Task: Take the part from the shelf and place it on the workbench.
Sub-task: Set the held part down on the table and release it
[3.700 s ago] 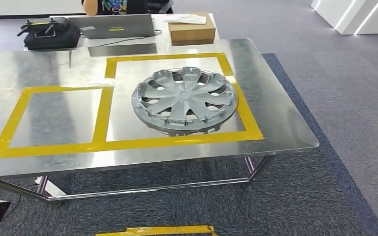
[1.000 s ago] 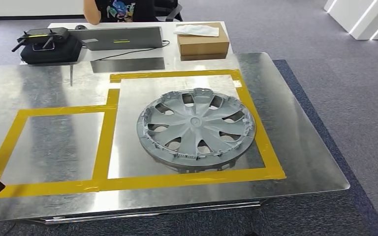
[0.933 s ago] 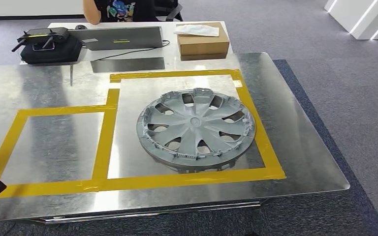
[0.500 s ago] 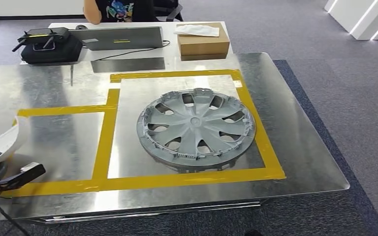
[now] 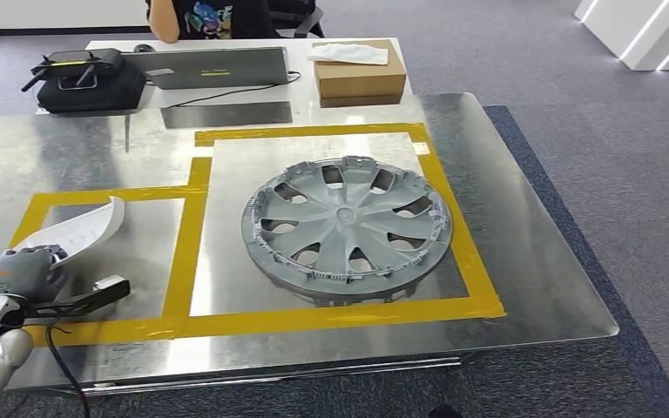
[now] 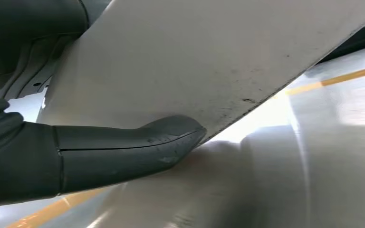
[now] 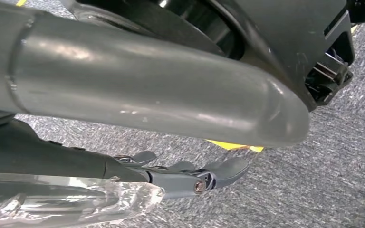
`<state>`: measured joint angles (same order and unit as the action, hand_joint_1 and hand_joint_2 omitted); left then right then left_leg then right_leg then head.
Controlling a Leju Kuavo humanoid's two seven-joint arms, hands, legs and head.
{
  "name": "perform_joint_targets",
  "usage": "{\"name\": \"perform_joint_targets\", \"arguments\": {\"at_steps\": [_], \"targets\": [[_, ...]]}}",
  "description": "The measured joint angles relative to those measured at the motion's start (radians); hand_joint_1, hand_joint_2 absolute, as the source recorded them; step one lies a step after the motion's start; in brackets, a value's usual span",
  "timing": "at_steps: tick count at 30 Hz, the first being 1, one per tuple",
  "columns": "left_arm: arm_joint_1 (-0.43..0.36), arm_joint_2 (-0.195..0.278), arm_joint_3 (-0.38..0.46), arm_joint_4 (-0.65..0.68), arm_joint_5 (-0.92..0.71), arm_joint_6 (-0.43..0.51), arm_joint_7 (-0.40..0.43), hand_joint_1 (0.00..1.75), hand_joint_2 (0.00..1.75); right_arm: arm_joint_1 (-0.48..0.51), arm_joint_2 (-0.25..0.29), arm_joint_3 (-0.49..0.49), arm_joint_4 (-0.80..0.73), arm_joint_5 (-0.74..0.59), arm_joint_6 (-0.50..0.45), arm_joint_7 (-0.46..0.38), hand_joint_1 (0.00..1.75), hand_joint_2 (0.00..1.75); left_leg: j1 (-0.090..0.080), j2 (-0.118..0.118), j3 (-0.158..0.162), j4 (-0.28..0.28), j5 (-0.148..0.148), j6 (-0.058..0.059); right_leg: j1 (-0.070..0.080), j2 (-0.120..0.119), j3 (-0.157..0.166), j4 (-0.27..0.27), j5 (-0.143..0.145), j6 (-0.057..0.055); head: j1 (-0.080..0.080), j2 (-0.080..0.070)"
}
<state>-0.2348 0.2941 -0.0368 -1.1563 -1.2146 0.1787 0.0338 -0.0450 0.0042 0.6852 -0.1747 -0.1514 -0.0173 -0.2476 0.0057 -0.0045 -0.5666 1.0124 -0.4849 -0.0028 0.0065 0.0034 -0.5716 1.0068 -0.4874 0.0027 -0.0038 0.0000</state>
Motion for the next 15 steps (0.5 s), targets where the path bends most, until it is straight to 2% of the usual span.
{"name": "perform_joint_targets", "arguments": {"at_steps": [7, 15], "targets": [[-0.042, -0.023, -0.068, 0.029, 0.046, -0.029, -0.061, 1.75, 1.75, -0.007, 0.0, 0.001, 0.0, 0.0, 0.007, 0.009, 0.0, 0.0, 0.0, 0.0, 0.0, 0.0, 0.001, 0.001, 0.0, 0.0, 0.001, 0.0, 0.0, 0.0, 0.0, 0.0], [-0.066, -0.033, -0.13, 0.032, 0.035, -0.053, -0.067, 1.75, 1.75, -0.009, -0.002, 0.001, 0.0, 0.0, 0.009, 0.009, 0.0, 0.0, 0.0, 0.0, 0.0, 0.0, 0.001, 0.001, 0.0, 0.0, 0.001, 0.0, 0.0, 0.0, 0.0, 0.0]]}}
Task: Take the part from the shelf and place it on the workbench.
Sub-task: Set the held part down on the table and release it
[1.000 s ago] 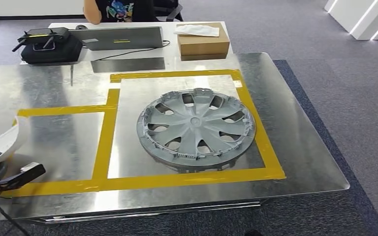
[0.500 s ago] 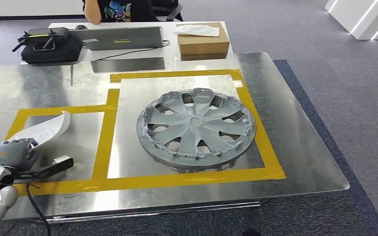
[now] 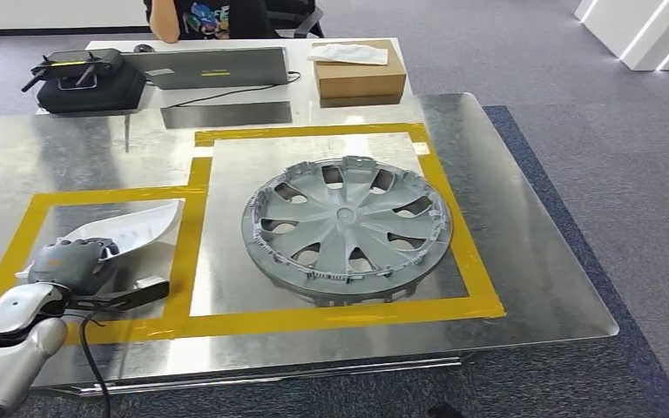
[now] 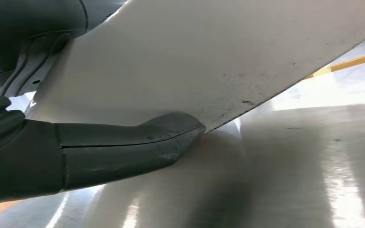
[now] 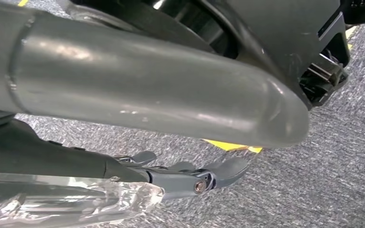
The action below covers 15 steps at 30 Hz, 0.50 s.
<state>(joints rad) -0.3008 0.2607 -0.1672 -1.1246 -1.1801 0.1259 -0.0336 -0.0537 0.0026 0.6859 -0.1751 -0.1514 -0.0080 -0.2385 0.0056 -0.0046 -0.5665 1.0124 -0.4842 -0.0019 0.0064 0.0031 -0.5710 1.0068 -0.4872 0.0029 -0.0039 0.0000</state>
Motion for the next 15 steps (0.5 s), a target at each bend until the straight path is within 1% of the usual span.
{"name": "perform_joint_targets", "arguments": {"at_steps": [14, 15], "targets": [[-0.007, -0.002, -0.016, 0.005, 0.004, 0.0, 0.001, 1.75, 1.75, 0.0, -0.001, 0.0, 0.0, 0.0, 0.0, 0.0, 0.0, 0.0, 0.0, 0.0, 0.0, 0.0, 0.0, 0.0, 0.0, 0.0, 0.0, 0.0, 0.0, 0.0, 0.0, 0.0], [-0.007, -0.003, -0.016, 0.005, 0.008, 0.0, 0.001, 1.31, 1.75, 0.0, -0.001, 0.0, 0.0, 0.0, 0.0, 0.0, 0.0, 0.0, 0.0, 0.0, 0.0, 0.0, 0.0, 0.0, 0.0, 0.0, 0.0, 0.0, 0.0, 0.0, 0.0, 0.0]]}}
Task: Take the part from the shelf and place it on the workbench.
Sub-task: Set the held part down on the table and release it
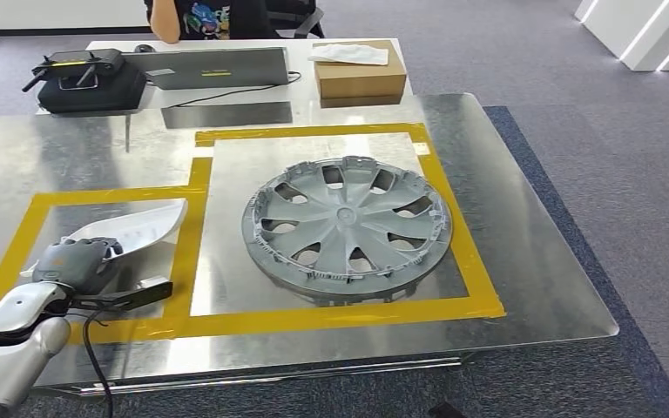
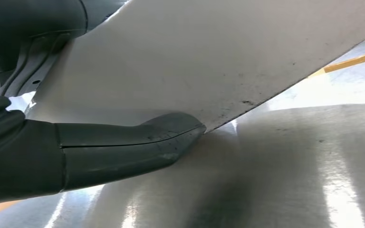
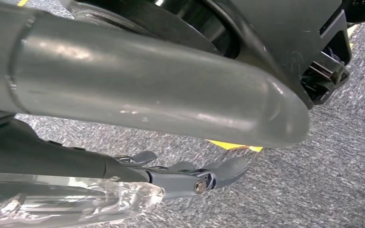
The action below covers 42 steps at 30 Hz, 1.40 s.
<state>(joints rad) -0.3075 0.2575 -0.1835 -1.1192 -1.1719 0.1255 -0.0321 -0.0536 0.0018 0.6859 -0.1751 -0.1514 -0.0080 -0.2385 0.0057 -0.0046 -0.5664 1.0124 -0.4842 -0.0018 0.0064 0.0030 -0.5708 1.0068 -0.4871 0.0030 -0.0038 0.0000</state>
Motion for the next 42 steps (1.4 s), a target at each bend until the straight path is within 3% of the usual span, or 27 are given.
{"name": "perform_joint_targets", "arguments": {"at_steps": [3, 5, 9, 14, 21, 26, 34, 42], "targets": [[0.001, -0.004, -0.002, 0.0, 0.015, -0.015, 0.001, 0.0, 1.75, 0.0, 0.0, 0.0, 0.0, 0.0, 0.0, 0.0, 0.0, 0.0, 0.0, 0.0, 0.0, 0.0, 0.0, 0.0, 0.0, 0.0, 0.0, 0.0, 0.0, 0.0, 0.0, 0.0], [0.004, -0.008, -0.007, 0.0, 0.024, -0.031, 0.001, 0.0, 1.75, 0.001, 0.0, 0.0, 0.0, 0.0, 0.0, 0.0, 0.0, 0.0, 0.0, 0.0, 0.0, 0.0, 0.0, 0.0, 0.0, 0.001, 0.0, 0.0, 0.0, 0.0, 0.0, 0.0], [0.005, -0.012, -0.012, 0.0, 0.067, -0.057, 0.0, 0.0, 0.0, 0.002, -0.002, 0.0, 0.0, 0.0, 0.0, 0.0, 0.0, 0.0, 0.0, 0.0, 0.0, 0.0, 0.0, 0.0, 0.0, 0.001, 0.0, 0.0, 0.0, 0.0, 0.0, 0.0], [0.032, -0.018, -0.006, -0.032, 0.101, -0.037, 0.021, 0.0, 0.0, 0.003, -0.003, 0.0, 0.0, 0.0, 0.0, 0.0, 0.0, 0.0, 0.0, 0.0, 0.0, 0.0, 0.0, 0.0, 0.0, 0.001, 0.0, 0.0, 0.0, 0.0, 0.0, 0.0], [0.153, -0.024, -0.003, -0.233, 0.01, 0.004, 0.104, 0.0, 0.0, 0.014, -0.003, 0.0, 0.0, 0.0, -0.006, -0.003, 0.0, 0.0, 0.0, 0.001, -0.001, 0.0, -0.001, 0.0, 0.0, 0.002, -0.001, 0.0, 0.0, 0.0, 0.0, 0.0], [0.199, -0.021, -0.002, -0.303, -0.047, 0.006, 0.125, 0.0, 0.0, 0.019, -0.003, 0.0, 0.0, 0.0, -0.009, -0.004, 0.0, 0.0, 0.0, 0.001, -0.001, 0.0, -0.001, 0.0, 0.0, 0.002, -0.001, 0.0, 0.0, 0.0, 0.0, 0.0], [0.222, -0.011, 0.01, -0.356, 0.138, -0.116, 0.067, 0.0, 0.0, 0.02, -0.003, -0.001, 0.0, 0.0, -0.011, -0.004, 0.0, 0.0, 0.0, 0.001, -0.001, 0.0, -0.001, 0.0, 0.0, 0.002, -0.001, 0.0, 0.0, 0.0, 0.0, 0.0], [0.298, -0.01, 0.005, -0.518, 0.148, -0.047, 0.015, 0.0, 0.0, 0.024, -0.003, -0.003, 0.0, 0.0, -0.011, -0.018, 0.0, 0.0, 0.0, 0.001, -0.001, 0.0, -0.002, 0.0, 0.0, 0.002, -0.001, 0.0, -0.001, 0.001, 0.0, 0.0]]}}
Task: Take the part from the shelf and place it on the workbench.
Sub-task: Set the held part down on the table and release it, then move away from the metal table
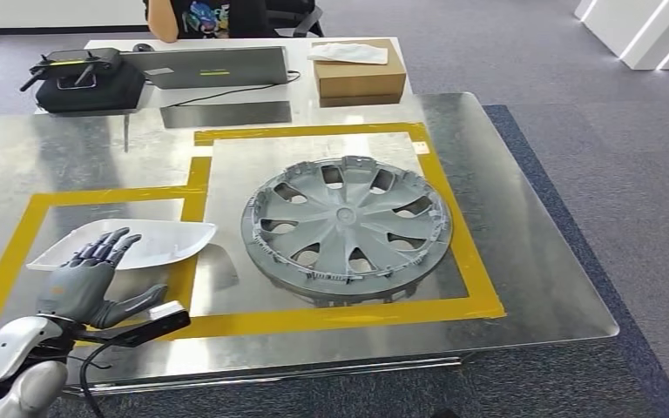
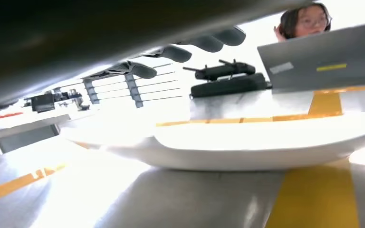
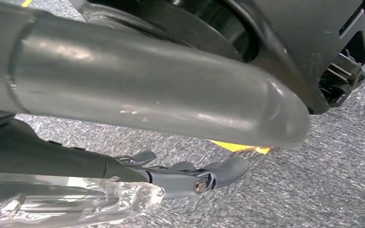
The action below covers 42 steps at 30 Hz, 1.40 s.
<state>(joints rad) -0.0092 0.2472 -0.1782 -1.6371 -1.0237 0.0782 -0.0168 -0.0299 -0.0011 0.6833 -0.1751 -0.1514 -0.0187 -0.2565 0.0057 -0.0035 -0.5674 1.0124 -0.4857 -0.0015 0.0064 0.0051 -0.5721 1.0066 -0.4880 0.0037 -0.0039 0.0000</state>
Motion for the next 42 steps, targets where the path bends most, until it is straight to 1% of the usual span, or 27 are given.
{"name": "perform_joint_targets", "arguments": {"at_steps": [4, 9, 13, 15, 16, 17, 18, 20, 21, 22, 23, 25, 26, 27, 28, 30, 31, 32, 33, 35, 36, 37, 38, 39, 40, 41, 42], "targets": [[0.044, -0.006, -0.003, -0.071, -0.039, 0.095, -0.017, 0.0, 0.0, 0.002, 0.0, 0.0, 0.0, 0.0, -0.001, -0.004, 0.0, 0.0, -0.001, 0.0, 0.0, 0.001, -0.001, 0.001, -0.001, 0.0, 0.0, -0.001, 0.0, 0.001, 0.0, 0.0], [0.127, -0.03, -0.023, -0.169, -0.103, 0.247, -0.03, 0.0, 0.0, 0.007, 0.0, -0.001, 0.0, 0.0, -0.007, -0.017, 0.0, 0.0, -0.006, 0.0, 0.001, 0.001, -0.004, 0.006, -0.007, 0.0, 0.0, -0.001, -0.001, 0.006, 0.0, 0.0], [0.192, -0.051, -0.051, -0.218, -0.111, 0.341, -0.052, 0.0, 0.0, 0.011, 0.0, -0.002, 0.0, 0.0, -0.014, -0.021, 0.0, 0.0, -0.013, 0.0, 0.001, 0.004, -0.004, 0.016, -0.013, 0.0, 0.002, -0.002, 0.001, 0.018, 0.0, 0.0], [0.216, -0.062, -0.062, -0.233, -0.1, 0.383, -0.067, 0.0, 0.0, 0.012, 0.0, -0.002, 0.0, 0.0, -0.018, -0.024, 0.0, 0.0, -0.012, 0.001, 0.003, -0.003, 0.003, 0.025, -0.016, 0.0, 0.002, -0.002, 0.001, 0.026, 0.0, 0.0], [0.229, -0.069, -0.068, -0.239, -0.092, 0.414, -0.078, 0.0, 0.0, 0.013, 0.0, -0.003, 0.0, 0.0, -0.021, -0.026, 0.0, 0.0, -0.01, 0.003, 0.005, -0.01, 0.009, 0.03, -0.016, 0.0, -0.003, 0.006, -0.009, 0.03, 0.0, 0.0], [0.241, -0.077, -0.075, -0.244, -0.085, 0.448, -0.089, 0.0, 0.0, 0.014, 0.0, -0.003, 0.0, 0.0, -0.023, -0.03, 0.0, 0.0, -0.008, 0.004, 0.006, -0.017, 0.014, 0.035, -0.016, 0.0, -0.013, 0.03, -0.031, 0.032, 0.001, 0.0], [0.253, -0.085, -0.083, -0.247, -0.08, 0.479, -0.098, 0.0, 0.0, 0.015, 0.0, -0.003, 0.0, 0.0, -0.025, -0.033, 0.0, 0.0, -0.005, 0.006, 0.006, -0.022, 0.018, 0.039, -0.017, -0.001, -0.032, 0.077, -0.065, 0.035, 0.002, 0.0], [0.276, -0.097, -0.098, -0.249, -0.076, 0.513, -0.107, 0.0, 0.0, 0.018, 0.001, -0.004, 0.0, 0.0, -0.027, -0.036, 0.0, 0.0, -0.005, 0.008, 0.002, -0.023, 0.021, 0.041, -0.02, -0.001, -0.082, 0.21, -0.136, 0.041, 0.003, 0.0], [0.285, -0.103, -0.104, -0.249, -0.075, 0.518, -0.108, 0.0, 0.0, 0.019, 0.001, -0.004, 0.0, 0.0, -0.027, -0.037, 0.0, 0.0, -0.005, 0.009, 0.0, -0.022, 0.023, 0.04, -0.021, -0.002, -0.1, 0.261, -0.154, 0.045, 0.003, 0.0], [0.292, -0.107, -0.109, -0.249, -0.074, 0.52, -0.108, 0.0, 0.0, 0.02, 0.001, -0.004, 0.0, 0.0, -0.028, -0.037, 0.0, 0.0, -0.004, 0.009, -0.002, -0.022, 0.025, 0.038, -0.022, -0.002, -0.1, 0.277, -0.153, 0.047, 0.003, 0.0], [0.297, -0.11, -0.113, -0.249, -0.074, 0.521, -0.108, 0.0, 0.0, 0.02, 0.001, -0.004, 0.0, 0.0, -0.028, -0.037, 0.0, 0.0, -0.003, 0.009, -0.003, -0.022, 0.027, 0.035, -0.024, -0.003, -0.08, 0.251, -0.132, 0.049, 0.003, 0.0], [0.303, -0.115, -0.119, -0.249, -0.074, 0.521, -0.108, 0.0, 0.0, 0.019, 0.001, -0.004, 0.0, 0.0, -0.029, -0.037, 0.0, 0.0, 0.0, 0.007, -0.005, -0.02, 0.031, 0.027, -0.03, -0.004, 0.006, 0.108, -0.076, 0.055, 0.004, 0.0], [0.305, -0.116, -0.122, -0.25, -0.074, 0.522, -0.108, 0.0, 0.0, 0.018, 0.001, -0.005, 0.0, 0.0, -0.029, -0.037, 0.0, 0.0, 0.0, 0.006, -0.007, -0.019, 0.034, 0.02, -0.031, -0.002, 0.045, 0.043, -0.056, 0.054, 0.004, 0.0], [0.306, -0.117, -0.124, -0.251, -0.073, 0.522, -0.108, 0.0, 0.0, 0.016, 0.001, -0.005, 0.0, 0.0, -0.029, -0.037, 0.0, 0.0, -0.001, 0.005, -0.009, -0.017, 0.037, 0.013, -0.031, 0.001, 0.069, 0.001, -0.047, 0.051, 0.005, 0.0], [0.307, -0.117, -0.126, -0.253, -0.073, 0.523, -0.108, 0.0, 0.0, 0.015, 0.002, -0.005, 0.0, 0.0, -0.029, -0.037, 0.0, 0.0, -0.003, 0.004, -0.011, -0.016, 0.041, 0.006, -0.03, 0.004, 0.077, -0.014, -0.047, 0.045, 0.005, 0.0], [0.309, -0.117, -0.128, -0.255, -0.073, 0.524, -0.108, 0.0, 0.0, 0.016, 0.002, -0.005, 0.0, 0.0, -0.029, -0.038, 0.0, 0.0, -0.002, 0.003, -0.015, -0.012, 0.046, -0.007, -0.029, 0.006, 0.067, -0.013, -0.041, 0.029, 0.004, 0.0], [0.31, -0.118, -0.129, -0.255, -0.073, 0.525, -0.108, 0.0, 0.0, 0.016, 0.003, -0.005, 0.0, 0.0, -0.029, -0.038, 0.0, 0.0, -0.001, 0.003, -0.019, -0.004, 0.036, -0.012, -0.029, 0.004, 0.06, -0.012, -0.037, 0.02, 0.004, 0.0], [0.311, -0.118, -0.129, -0.255, -0.073, 0.525, -0.108, 0.0, 0.0, 0.017, 0.003, -0.005, 0.0, 0.0, -0.028, -0.038, 0.0, 0.0, 0.001, 0.002, -0.027, 0.018, 0.012, -0.017, -0.029, 0.002, 0.052, -0.013, -0.031, 0.01, 0.003, 0.0], [0.312, -0.118, -0.129, -0.255, -0.07, 0.527, -0.108, 0.0, 0.0, 0.017, 0.004, -0.006, 0.0, -0.001, -0.029, -0.038, 0.0, 0.0, 0.002, 0.002, -0.041, 0.058, -0.027, -0.021, -0.029, 0.0, 0.044, -0.014, -0.025, 0.001, 0.002, 0.0], [0.315, -0.12, -0.13, -0.255, -0.063, 0.541, -0.11, 0.0, 0.0, 0.017, 0.004, -0.007, 0.0, -0.005, -0.032, -0.038, 0.0, 0.0, 0.003, 0.002, -0.079, 0.182, -0.121, -0.025, -0.024, -0.004, 0.029, -0.013, -0.011, -0.01, 0.001, 0.0], [0.318, -0.121, -0.13, -0.255, -0.058, 0.555, -0.113, 0.0, 0.0, 0.017, 0.004, -0.007, 0.0, -0.007, -0.035, -0.038, 0.0, 0.0, 0.003, 0.002, -0.09, 0.235, -0.15, -0.025, -0.021, -0.005, 0.02, -0.012, -0.002, -0.012, 0.001, 0.0], [0.323, -0.123, -0.131, -0.255, -0.054, 0.571, -0.118, 0.0, 0.0, 0.017, 0.004, -0.008, 0.0, -0.009, -0.036, -0.038, 0.0, 0.0, 0.002, 0.002, -0.088, 0.262, -0.158, -0.022, -0.017, -0.006, 0.009, -0.011, 0.006, -0.013, 0.001, 0.0], [0.328, -0.125, -0.133, -0.255, -0.049, 0.586, -0.125, 0.0, 0.0, 0.018, 0.004, -0.008, 0.0, -0.008, -0.039, -0.038, 0.0, 0.0, 0.002, 0.002, -0.067, 0.251, -0.146, -0.017, -0.014, -0.006, -0.001, -0.01, 0.014, -0.013, 0.001, 0.0], [0.333, -0.128, -0.135, -0.255, -0.047, 0.598, -0.133, 0.0, 0.0, 0.019, 0.004, -0.008, 0.0, -0.008, -0.04, -0.039, 0.0, 0.0, 0.0, 0.002, -0.03, 0.204, -0.122, -0.01, -0.01, -0.006, -0.009, -0.01, 0.021, -0.013, 0.001, 0.0], [0.338, -0.132, -0.137, -0.255, -0.045, 0.605, -0.144, 0.0, 0.0, 0.019, 0.004, -0.008, 0.0, -0.008, -0.042, -0.04, 0.0, 0.0, -0.004, 0.002, 0.021, 0.133, -0.096, 0.001, -0.008, -0.006, -0.016, -0.01, 0.027, -0.013, 0.001, 0.0], [0.344, -0.137, -0.138, -0.255, -0.044, 0.609, -0.159, 0.0, 0.0, 0.02, 0.005, -0.008, 0.0, -0.008, -0.043, -0.043, 0.0, 0.0, -0.009, 0.002, 0.071, 0.056, -0.079, 0.013, -0.004, -0.005, -0.021, -0.009, 0.033, -0.011, 0.001, 0.0], [0.35, -0.145, -0.139, -0.255, -0.041, 0.612, -0.181, 0.0, 0.0, 0.02, 0.006, -0.008, 0.0, -0.01, -0.043, -0.048, 0.0, 0.0, -0.013, 0.003, 0.109, -0.003, -0.068, 0.022, -0.002, -0.005, -0.024, -0.009, 0.04, -0.007, 0.002, 0.0]]}}
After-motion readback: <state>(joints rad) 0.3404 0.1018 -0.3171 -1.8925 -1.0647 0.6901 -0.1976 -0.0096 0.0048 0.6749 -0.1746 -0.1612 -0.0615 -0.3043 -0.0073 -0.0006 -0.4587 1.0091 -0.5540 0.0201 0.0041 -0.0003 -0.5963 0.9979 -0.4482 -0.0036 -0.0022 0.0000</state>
